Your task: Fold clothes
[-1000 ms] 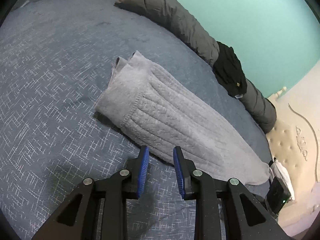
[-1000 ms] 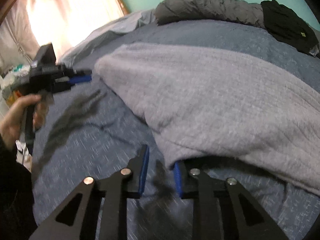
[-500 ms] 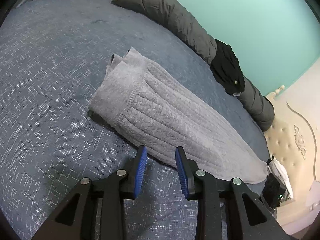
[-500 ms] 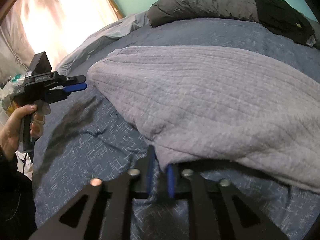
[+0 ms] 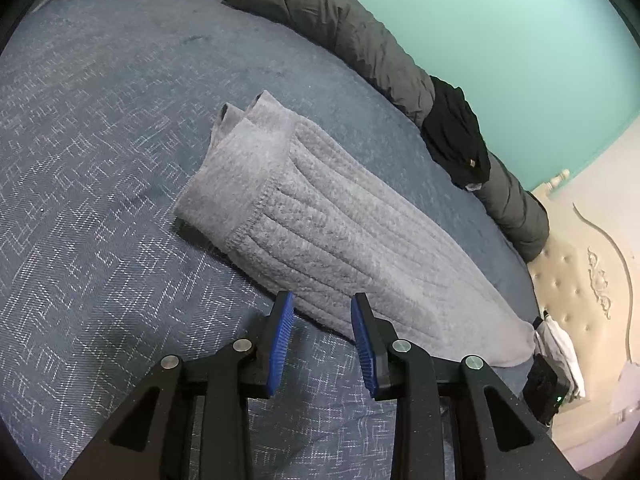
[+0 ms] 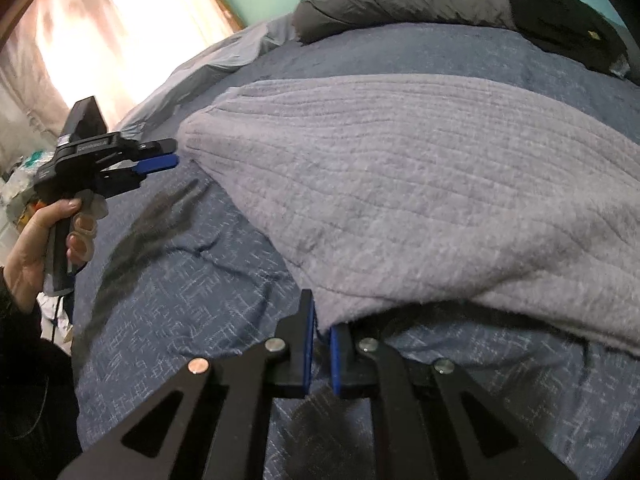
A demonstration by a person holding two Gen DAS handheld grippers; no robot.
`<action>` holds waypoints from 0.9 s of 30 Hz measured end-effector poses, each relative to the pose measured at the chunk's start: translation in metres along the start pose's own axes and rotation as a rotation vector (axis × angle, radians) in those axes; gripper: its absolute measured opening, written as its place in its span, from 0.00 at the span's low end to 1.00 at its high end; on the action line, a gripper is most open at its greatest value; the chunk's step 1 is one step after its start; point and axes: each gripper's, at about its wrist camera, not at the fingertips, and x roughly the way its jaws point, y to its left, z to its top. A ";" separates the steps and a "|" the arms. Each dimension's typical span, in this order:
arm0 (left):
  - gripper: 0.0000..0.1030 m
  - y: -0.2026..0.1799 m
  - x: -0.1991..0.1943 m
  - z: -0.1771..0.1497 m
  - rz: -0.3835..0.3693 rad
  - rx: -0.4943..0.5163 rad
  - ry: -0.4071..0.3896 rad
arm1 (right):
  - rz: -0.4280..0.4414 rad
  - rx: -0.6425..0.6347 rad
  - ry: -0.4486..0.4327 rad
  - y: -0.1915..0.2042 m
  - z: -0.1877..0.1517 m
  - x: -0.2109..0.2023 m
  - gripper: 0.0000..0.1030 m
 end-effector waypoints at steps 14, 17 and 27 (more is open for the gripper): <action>0.38 -0.025 0.018 -0.001 -0.016 0.038 0.025 | -0.160 0.309 -0.181 -0.103 -0.012 -0.112 0.19; 0.38 -0.032 0.024 -0.002 -0.016 0.054 0.036 | -0.203 0.350 -0.203 -0.124 -0.006 -0.127 0.28; 0.39 -0.043 0.043 -0.001 -0.012 0.079 0.066 | -0.234 0.317 -0.026 -0.123 -0.001 -0.071 0.43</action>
